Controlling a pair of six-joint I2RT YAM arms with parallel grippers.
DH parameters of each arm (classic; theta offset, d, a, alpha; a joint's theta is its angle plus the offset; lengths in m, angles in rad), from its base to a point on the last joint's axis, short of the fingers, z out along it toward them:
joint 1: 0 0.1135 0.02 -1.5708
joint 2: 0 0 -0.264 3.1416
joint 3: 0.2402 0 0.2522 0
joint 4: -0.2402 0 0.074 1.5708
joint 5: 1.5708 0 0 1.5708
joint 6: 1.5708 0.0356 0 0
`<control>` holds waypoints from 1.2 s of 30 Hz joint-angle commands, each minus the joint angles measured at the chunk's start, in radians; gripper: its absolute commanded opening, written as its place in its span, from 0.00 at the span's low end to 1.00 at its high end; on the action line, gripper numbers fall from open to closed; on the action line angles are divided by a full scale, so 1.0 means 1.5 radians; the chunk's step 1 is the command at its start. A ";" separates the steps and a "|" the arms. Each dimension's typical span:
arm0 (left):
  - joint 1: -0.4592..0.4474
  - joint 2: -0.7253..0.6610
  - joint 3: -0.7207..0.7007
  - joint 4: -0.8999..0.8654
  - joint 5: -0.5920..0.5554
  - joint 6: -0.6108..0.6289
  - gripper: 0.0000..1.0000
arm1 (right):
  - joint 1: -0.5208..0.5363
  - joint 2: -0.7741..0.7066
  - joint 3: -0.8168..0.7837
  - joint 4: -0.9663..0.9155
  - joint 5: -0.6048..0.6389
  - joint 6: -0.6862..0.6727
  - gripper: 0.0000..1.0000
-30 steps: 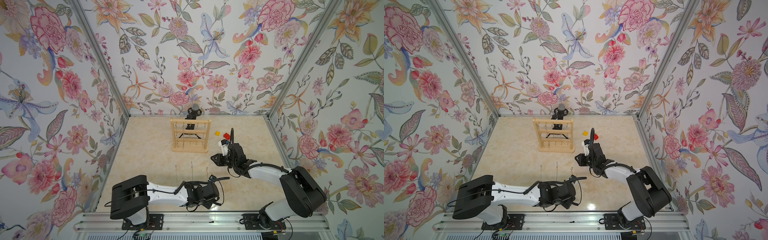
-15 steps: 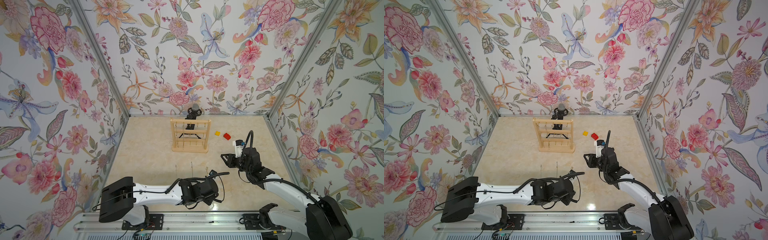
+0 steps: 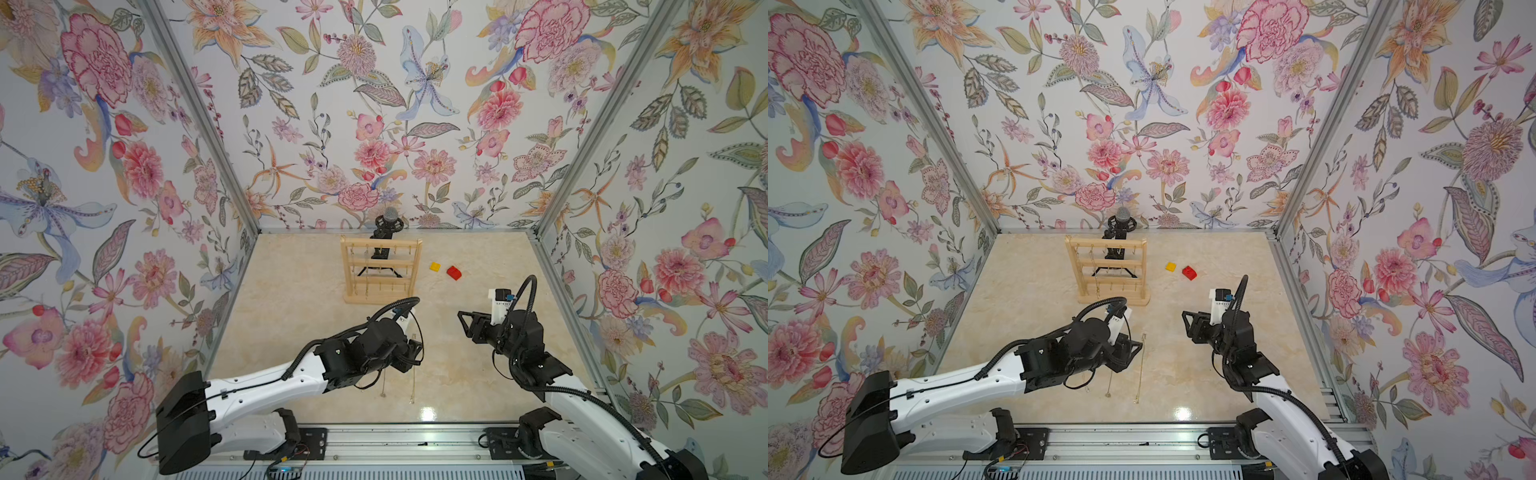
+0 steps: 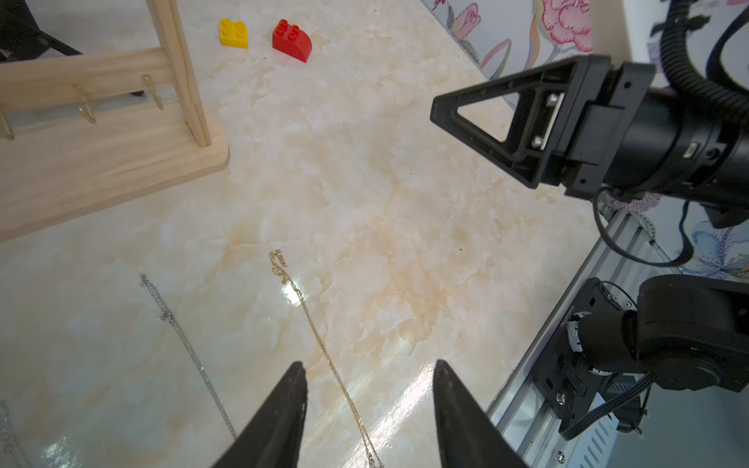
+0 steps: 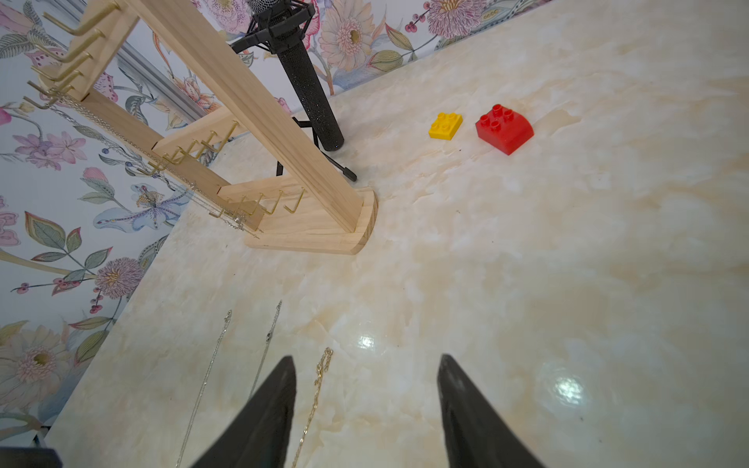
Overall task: Take the necklace off the jewelry display stand
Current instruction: Place the necklace at the center of the board, then take off the necklace from the stand.
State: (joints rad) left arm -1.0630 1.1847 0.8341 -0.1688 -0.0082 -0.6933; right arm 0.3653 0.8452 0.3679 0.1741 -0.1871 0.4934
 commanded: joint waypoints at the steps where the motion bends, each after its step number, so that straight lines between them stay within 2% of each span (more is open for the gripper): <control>1: 0.045 -0.042 0.006 0.023 0.064 0.032 0.55 | -0.006 -0.027 -0.010 -0.007 -0.013 -0.013 0.59; 7: 0.114 -0.072 0.024 -0.006 0.115 0.056 0.60 | -0.007 -0.044 0.002 0.018 -0.069 0.010 0.60; 15: 0.200 -0.117 0.029 -0.016 0.179 0.069 0.62 | 0.006 -0.024 0.048 0.027 -0.132 0.027 0.60; 21: 0.280 -0.141 0.010 0.004 0.268 0.047 0.63 | 0.046 0.004 0.087 0.044 -0.165 0.044 0.60; 25: 0.328 -0.149 -0.006 0.012 0.318 0.033 0.63 | 0.098 0.036 0.137 0.034 -0.173 0.042 0.58; 31: 0.376 -0.158 -0.020 0.012 0.352 0.027 0.64 | 0.171 0.099 0.221 0.004 -0.154 0.029 0.52; 36: 0.418 -0.168 -0.036 0.010 0.371 0.024 0.62 | 0.215 0.156 0.284 -0.015 -0.112 0.029 0.41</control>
State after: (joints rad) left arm -0.4667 0.9535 0.7998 -0.1635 0.5022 -0.6510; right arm 0.6609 1.0424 0.7425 0.1776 -0.3950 0.5369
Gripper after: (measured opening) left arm 0.620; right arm 0.426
